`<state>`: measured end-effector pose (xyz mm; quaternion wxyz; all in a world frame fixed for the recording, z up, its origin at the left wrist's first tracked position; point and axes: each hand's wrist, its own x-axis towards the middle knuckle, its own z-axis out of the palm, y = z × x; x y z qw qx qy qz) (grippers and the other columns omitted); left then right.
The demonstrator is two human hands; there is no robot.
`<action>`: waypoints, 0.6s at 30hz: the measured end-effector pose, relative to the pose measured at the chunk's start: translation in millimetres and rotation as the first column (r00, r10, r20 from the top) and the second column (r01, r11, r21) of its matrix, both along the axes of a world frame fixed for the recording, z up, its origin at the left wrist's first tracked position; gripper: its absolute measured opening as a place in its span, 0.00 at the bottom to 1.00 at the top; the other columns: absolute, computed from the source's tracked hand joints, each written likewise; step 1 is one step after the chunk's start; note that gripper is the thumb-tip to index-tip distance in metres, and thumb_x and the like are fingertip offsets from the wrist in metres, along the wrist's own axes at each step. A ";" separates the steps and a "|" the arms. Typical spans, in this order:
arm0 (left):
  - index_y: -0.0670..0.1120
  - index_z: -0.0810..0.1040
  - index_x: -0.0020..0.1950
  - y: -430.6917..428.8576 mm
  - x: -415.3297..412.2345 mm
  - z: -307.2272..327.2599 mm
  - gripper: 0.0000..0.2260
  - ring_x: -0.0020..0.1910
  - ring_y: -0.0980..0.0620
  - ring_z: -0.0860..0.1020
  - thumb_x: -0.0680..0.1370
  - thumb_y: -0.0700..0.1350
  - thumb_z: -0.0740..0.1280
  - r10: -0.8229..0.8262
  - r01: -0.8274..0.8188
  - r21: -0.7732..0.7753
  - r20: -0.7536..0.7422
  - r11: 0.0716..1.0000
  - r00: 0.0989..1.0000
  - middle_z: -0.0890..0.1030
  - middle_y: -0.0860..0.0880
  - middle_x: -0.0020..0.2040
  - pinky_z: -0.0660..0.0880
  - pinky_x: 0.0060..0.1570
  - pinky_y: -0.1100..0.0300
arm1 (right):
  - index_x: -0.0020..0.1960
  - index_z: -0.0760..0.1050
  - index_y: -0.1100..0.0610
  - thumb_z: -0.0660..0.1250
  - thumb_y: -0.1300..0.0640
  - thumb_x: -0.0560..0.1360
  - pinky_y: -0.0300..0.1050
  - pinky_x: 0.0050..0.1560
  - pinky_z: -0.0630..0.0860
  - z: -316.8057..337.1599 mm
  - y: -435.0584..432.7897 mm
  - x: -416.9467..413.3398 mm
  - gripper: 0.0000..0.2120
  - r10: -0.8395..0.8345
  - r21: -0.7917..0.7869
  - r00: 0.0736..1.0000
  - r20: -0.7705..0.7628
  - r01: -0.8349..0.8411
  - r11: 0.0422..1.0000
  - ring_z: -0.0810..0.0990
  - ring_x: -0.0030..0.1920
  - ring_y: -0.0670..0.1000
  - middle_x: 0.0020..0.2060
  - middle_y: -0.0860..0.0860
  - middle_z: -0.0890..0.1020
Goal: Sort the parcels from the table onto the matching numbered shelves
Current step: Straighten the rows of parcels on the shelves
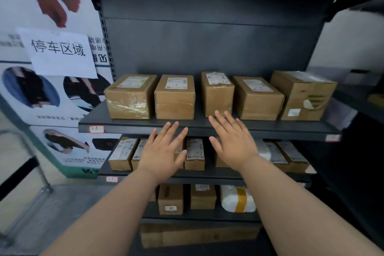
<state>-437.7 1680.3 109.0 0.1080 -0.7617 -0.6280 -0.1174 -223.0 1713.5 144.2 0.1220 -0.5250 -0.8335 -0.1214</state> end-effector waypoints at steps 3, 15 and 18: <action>0.58 0.42 0.78 -0.2 6.4 17.1 0.32 0.78 0.51 0.43 0.73 0.64 0.34 0.034 -0.035 0.057 0.011 0.998 0.999 0.47 0.51 0.80 0.40 0.76 0.49 | 0.78 0.47 0.48 0.33 0.38 0.73 0.51 0.77 0.44 19.8 2.3 3.2 0.35 0.040 0.038 0.999 -0.007 -0.039 0.999 0.44 0.78 0.49 0.78 0.46 0.48; 0.56 0.47 0.79 3.7 -15.3 41.6 0.34 0.78 0.50 0.48 0.74 0.65 0.37 0.182 -0.180 0.117 -0.003 0.977 0.983 0.52 0.51 0.79 0.47 0.76 0.47 | 0.78 0.47 0.47 0.49 0.43 0.82 0.50 0.76 0.41 47.8 24.5 -22.9 0.27 0.192 0.063 0.980 -0.045 -0.189 0.980 0.43 0.78 0.50 0.78 0.47 0.49; 0.56 0.47 0.79 9.0 -28.3 38.7 0.34 0.78 0.50 0.49 0.73 0.65 0.37 0.187 -0.188 0.103 0.019 0.977 0.982 0.52 0.50 0.79 0.46 0.75 0.48 | 0.78 0.46 0.47 0.48 0.42 0.82 0.51 0.77 0.41 41.8 31.6 -36.4 0.28 0.217 0.045 0.976 0.005 -0.217 0.975 0.42 0.78 0.50 0.79 0.47 0.48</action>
